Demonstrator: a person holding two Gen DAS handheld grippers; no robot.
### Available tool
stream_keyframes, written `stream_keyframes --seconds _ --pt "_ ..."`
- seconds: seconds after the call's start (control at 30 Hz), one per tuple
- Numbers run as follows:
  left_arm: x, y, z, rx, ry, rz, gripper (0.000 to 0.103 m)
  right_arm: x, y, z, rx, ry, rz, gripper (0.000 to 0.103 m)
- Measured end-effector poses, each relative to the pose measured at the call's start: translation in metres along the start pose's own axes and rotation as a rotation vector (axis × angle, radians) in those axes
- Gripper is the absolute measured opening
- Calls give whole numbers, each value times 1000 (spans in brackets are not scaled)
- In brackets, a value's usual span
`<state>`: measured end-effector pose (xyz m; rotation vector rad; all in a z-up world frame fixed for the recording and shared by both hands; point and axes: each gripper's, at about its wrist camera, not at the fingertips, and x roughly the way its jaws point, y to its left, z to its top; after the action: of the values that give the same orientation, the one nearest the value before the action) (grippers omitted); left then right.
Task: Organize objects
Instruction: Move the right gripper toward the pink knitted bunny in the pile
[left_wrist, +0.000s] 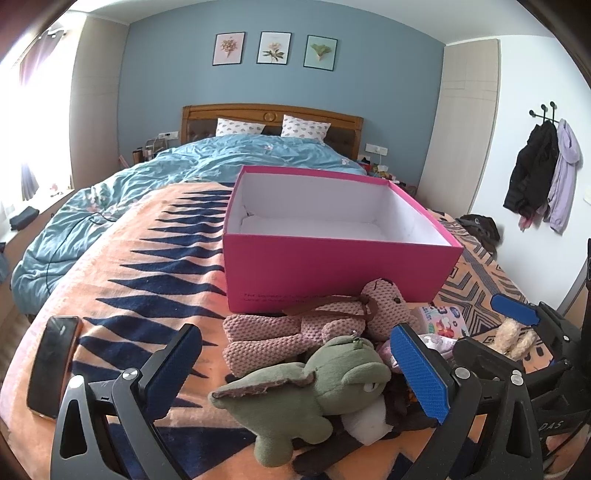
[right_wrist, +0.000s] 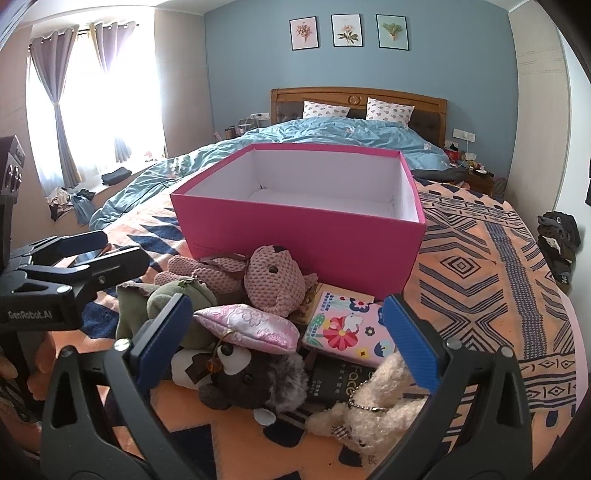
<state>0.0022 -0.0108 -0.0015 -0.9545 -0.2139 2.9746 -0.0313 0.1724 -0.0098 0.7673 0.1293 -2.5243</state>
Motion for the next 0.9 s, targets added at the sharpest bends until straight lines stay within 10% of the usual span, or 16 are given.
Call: stream_keyframes --seconds 0.9 --pt "26 29 -25 -8 111 -102 103 28 1 18 16 111 211 83"
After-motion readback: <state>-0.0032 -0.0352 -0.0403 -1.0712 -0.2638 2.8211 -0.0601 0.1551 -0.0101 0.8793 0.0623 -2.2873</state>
